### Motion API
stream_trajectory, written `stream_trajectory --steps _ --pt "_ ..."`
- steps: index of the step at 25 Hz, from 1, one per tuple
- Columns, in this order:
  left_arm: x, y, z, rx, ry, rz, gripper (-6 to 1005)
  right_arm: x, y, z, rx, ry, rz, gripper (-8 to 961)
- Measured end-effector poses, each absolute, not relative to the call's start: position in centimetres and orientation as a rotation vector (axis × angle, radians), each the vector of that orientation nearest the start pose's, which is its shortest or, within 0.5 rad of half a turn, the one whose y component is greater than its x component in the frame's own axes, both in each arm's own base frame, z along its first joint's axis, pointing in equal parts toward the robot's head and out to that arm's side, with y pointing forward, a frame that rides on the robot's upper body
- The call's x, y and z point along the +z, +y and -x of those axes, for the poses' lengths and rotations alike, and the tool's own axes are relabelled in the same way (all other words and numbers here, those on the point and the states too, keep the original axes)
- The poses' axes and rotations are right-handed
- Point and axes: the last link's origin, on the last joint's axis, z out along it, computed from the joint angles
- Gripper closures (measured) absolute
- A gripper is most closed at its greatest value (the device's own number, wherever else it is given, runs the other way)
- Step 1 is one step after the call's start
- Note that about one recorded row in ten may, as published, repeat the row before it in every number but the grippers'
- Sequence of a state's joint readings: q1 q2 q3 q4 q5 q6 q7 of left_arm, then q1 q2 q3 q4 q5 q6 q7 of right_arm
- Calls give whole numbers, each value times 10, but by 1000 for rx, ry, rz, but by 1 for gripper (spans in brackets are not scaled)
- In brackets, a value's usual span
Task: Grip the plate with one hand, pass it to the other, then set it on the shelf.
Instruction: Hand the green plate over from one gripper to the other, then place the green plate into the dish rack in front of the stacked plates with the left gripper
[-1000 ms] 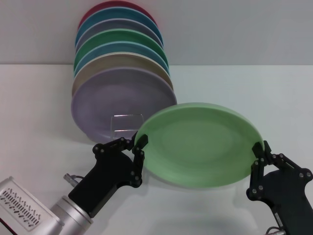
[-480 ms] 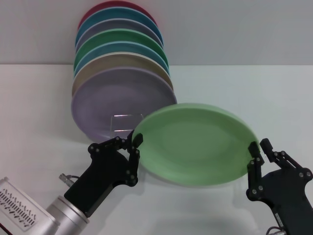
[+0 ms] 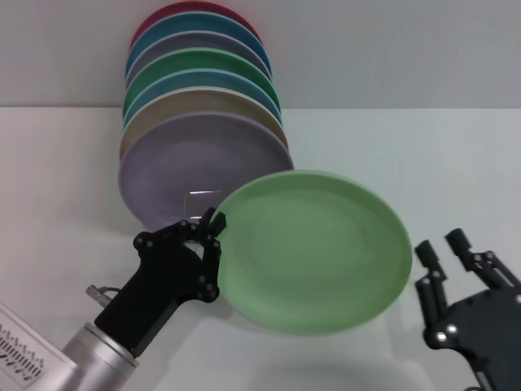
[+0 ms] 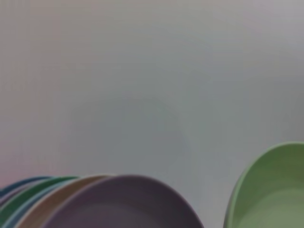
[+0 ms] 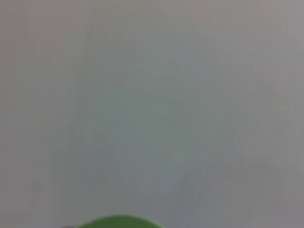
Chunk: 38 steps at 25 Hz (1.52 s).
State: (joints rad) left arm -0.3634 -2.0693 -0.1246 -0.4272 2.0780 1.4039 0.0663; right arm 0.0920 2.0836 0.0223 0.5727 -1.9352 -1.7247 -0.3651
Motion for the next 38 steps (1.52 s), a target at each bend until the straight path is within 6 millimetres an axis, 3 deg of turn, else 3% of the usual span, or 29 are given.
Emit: stream_trajectory --steps 4,12,19,24,38 --pt "-86 245 247 -1012 -238 1957 958 -65 157 -251 1037 198 1637 663" --pt "-46 235 254 -1183 -213 1755 958 -65 164 -253 1059 134 1710 667" --pt "-20 252 265 -1101 -126 1605 959 -73 176 -265 978 158 1796 664" --pt "-6 253 269 -1048 -6 1556 959 -76 182 -273 924 186 1821 664" --pt "-8 260 270 -834 217 1572 958 -72 186 -275 924 210 1785 664"
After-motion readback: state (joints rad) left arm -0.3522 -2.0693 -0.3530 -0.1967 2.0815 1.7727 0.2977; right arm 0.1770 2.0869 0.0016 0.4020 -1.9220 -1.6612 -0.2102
